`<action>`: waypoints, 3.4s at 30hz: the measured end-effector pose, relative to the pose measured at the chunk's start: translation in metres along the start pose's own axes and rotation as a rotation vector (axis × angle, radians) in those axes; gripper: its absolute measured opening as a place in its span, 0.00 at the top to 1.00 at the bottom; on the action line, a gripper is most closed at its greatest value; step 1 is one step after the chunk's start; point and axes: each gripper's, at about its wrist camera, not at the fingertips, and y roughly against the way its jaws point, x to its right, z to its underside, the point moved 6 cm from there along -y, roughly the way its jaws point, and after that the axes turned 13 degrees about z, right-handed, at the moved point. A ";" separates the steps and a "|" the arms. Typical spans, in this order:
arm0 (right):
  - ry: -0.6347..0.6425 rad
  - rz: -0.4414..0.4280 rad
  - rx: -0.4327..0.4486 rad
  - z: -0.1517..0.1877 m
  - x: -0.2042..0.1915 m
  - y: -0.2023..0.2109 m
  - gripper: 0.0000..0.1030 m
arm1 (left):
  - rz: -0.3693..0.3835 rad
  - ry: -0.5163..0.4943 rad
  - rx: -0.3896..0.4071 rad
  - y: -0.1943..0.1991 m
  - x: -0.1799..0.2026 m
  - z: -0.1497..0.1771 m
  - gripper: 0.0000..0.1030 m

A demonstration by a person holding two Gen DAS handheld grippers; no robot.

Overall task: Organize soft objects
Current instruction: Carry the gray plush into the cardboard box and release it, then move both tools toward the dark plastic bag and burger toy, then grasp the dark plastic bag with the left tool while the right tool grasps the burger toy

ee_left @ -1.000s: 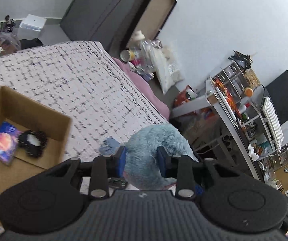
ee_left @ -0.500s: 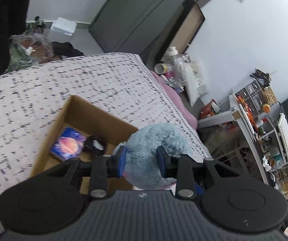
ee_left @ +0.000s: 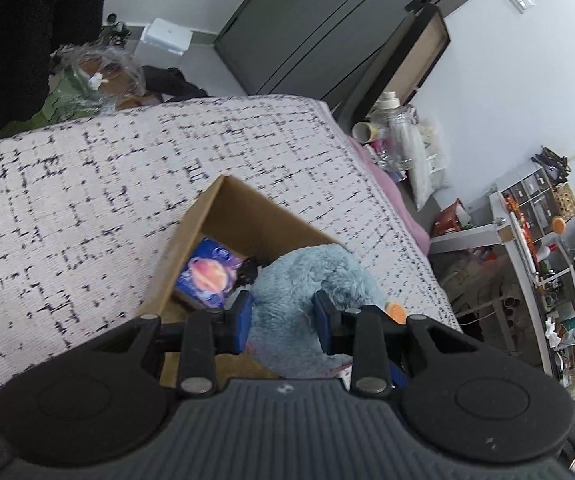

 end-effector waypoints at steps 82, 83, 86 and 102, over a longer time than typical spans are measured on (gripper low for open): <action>-0.326 0.023 -0.040 -0.122 0.257 -0.092 0.35 | -0.222 -0.241 -0.204 -0.224 0.132 0.070 0.28; -0.332 0.017 -0.044 -0.125 0.258 -0.097 0.36 | -0.224 -0.244 -0.214 -0.229 0.131 0.073 0.28; -0.349 0.004 -0.058 -0.130 0.262 -0.108 0.36 | -0.232 -0.257 -0.239 -0.245 0.128 0.079 0.29; -0.265 -0.004 -0.112 -0.130 0.250 -0.144 0.38 | -0.287 -0.193 -0.317 -0.284 0.095 0.091 0.39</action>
